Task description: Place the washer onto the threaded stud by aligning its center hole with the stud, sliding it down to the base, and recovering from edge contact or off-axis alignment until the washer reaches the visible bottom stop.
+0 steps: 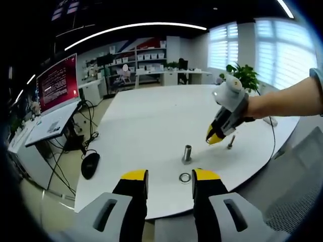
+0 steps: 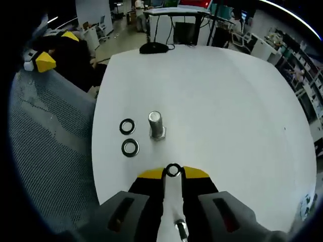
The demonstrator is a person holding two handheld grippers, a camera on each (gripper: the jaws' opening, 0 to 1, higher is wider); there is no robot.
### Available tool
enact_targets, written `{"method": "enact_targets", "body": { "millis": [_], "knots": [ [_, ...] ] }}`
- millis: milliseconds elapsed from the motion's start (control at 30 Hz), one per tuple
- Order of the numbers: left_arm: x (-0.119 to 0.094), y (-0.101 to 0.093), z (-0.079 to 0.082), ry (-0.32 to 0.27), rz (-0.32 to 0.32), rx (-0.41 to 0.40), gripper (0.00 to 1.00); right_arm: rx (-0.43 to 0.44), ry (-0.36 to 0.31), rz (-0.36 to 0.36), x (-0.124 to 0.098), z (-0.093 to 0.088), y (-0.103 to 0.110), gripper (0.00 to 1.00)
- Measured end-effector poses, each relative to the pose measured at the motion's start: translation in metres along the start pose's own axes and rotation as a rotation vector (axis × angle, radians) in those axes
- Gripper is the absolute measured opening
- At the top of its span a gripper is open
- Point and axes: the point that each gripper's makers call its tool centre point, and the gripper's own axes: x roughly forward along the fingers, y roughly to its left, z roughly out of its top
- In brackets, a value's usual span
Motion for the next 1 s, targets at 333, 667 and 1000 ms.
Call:
{"method": "enact_targets", "body": {
  "millis": [333, 667, 1000],
  "knots": [
    [0.000, -0.001, 0.000, -0.005, -0.007, 0.000, 0.33, -0.002, -0.003, -0.026, -0.043, -0.021, -0.002, 0.14],
    [0.000, -0.002, 0.000, -0.004, -0.011, 0.004, 0.33, -0.015, 0.073, -0.041, -0.060, -0.059, -0.002, 0.14],
    [0.000, -0.002, 0.000, -0.005, -0.010, 0.003, 0.33, -0.011, 0.150, -0.052, -0.057, -0.083, -0.010, 0.14]
  ]
}}
